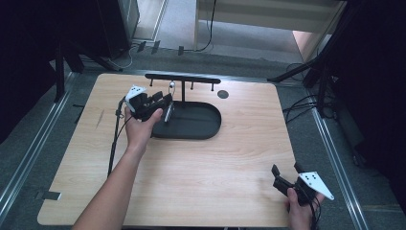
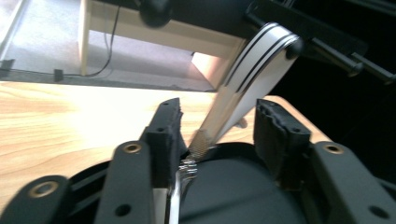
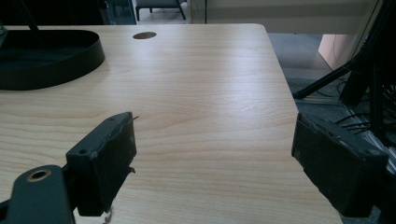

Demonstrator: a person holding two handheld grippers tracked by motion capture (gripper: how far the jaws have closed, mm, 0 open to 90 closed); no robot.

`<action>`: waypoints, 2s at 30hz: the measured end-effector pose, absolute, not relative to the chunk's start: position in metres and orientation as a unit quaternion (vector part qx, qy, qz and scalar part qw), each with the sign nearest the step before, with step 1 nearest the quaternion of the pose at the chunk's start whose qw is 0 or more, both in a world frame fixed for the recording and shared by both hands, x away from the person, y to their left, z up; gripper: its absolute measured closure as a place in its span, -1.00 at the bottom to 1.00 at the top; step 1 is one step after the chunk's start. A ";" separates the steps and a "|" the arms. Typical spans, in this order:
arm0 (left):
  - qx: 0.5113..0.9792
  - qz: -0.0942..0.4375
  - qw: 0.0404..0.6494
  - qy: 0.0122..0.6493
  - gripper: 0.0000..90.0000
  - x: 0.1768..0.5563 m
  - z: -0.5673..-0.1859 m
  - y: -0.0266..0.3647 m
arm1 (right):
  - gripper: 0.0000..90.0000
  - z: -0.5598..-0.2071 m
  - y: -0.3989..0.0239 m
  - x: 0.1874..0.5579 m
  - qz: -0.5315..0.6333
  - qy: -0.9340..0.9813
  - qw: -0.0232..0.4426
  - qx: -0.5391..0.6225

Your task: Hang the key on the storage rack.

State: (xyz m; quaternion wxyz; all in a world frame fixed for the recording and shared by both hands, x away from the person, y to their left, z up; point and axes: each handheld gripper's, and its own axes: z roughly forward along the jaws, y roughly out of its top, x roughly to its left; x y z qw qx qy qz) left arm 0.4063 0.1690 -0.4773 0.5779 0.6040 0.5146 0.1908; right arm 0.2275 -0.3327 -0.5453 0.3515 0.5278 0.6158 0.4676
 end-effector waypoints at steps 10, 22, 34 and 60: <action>0.615 0.221 0.562 0.507 -0.32 0.394 -0.472 0.177 | -0.70 -0.545 -0.332 0.228 0.465 0.619 0.354 0.525; 0.627 0.236 0.542 0.507 -0.68 0.358 -0.467 0.197 | -0.70 -0.546 -0.331 0.229 0.460 0.623 0.358 0.522; 0.632 0.238 0.547 0.495 -0.81 0.311 -0.471 0.233 | -0.70 -0.545 -0.328 0.229 0.452 0.629 0.361 0.519; 0.618 0.265 0.528 0.518 -0.83 0.224 -0.508 0.323 | -0.70 -0.545 -0.326 0.229 0.443 0.631 0.367 0.520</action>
